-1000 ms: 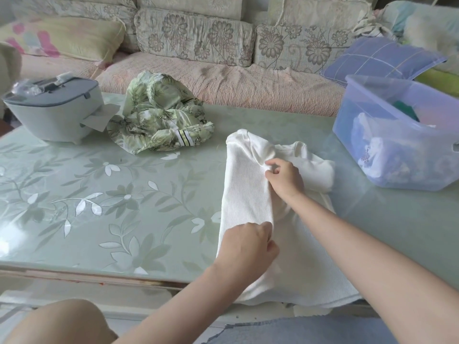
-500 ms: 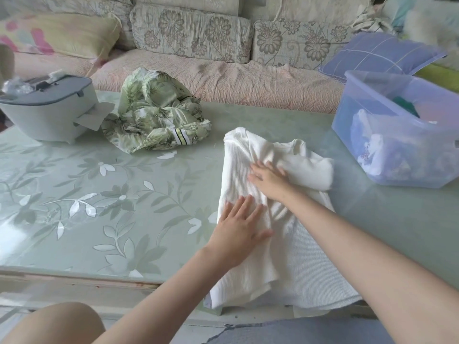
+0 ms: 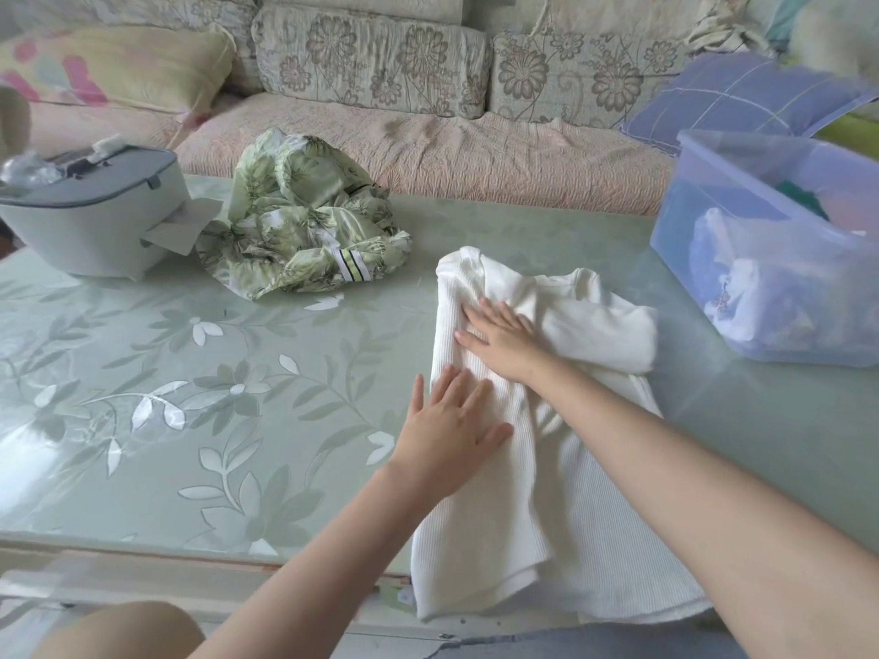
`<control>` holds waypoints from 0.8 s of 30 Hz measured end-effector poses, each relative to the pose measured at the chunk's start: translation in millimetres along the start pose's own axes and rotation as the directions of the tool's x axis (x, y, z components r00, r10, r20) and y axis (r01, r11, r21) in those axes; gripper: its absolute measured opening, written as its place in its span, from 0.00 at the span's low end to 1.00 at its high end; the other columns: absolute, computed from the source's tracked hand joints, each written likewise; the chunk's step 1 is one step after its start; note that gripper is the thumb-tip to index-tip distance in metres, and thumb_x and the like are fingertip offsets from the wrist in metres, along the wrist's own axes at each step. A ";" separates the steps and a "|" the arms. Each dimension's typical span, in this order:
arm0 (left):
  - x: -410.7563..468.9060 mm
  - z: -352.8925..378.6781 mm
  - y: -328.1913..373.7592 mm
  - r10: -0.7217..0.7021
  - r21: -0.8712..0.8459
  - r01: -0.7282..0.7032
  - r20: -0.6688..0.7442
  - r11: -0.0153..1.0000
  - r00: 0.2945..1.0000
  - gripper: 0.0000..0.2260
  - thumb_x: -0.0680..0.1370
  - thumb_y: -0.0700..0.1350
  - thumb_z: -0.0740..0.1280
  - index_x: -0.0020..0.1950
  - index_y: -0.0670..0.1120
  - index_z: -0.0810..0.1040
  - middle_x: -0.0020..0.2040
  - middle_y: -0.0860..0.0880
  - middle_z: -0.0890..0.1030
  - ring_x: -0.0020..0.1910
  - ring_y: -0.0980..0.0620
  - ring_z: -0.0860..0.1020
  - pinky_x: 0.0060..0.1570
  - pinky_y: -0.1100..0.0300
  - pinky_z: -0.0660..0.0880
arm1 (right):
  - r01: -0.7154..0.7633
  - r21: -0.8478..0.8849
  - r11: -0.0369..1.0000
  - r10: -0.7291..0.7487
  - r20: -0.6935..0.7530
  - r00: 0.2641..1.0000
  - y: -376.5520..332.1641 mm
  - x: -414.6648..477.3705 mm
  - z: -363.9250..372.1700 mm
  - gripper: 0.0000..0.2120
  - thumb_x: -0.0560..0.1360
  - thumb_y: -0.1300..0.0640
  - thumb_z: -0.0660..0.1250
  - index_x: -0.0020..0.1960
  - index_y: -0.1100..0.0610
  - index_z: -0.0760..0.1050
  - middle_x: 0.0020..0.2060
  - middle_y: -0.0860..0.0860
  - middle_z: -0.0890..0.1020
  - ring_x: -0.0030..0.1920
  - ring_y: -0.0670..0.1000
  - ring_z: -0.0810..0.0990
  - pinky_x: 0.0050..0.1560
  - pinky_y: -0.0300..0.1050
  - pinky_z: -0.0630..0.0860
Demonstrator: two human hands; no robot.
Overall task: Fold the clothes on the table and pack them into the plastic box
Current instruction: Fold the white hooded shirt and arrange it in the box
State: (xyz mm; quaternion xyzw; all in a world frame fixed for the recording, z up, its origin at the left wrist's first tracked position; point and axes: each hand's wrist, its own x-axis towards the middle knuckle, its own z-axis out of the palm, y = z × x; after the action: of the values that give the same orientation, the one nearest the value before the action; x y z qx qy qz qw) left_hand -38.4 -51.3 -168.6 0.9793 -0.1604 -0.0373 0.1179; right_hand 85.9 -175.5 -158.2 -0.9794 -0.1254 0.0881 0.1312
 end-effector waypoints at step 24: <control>50.2 -7.4 23.2 0.097 -0.031 -0.096 0.051 0.995 0.994 0.29 0.82 0.56 0.52 0.78 0.49 0.43 0.79 0.48 0.44 0.77 0.50 0.39 0.73 0.49 0.39 | -0.451 0.773 0.446 0.769 -0.073 0.636 126.9 -80.7 -41.8 0.24 0.66 0.51 0.75 0.54 0.66 0.74 0.40 0.55 0.78 0.44 0.58 0.80 0.47 0.51 0.78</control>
State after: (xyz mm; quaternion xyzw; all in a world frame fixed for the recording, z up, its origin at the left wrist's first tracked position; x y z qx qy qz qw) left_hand 2.8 -87.3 -157.6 0.9672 -0.2101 -0.0594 0.1295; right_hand 45.8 -325.6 -142.7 -0.8227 0.3202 -0.0399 0.4681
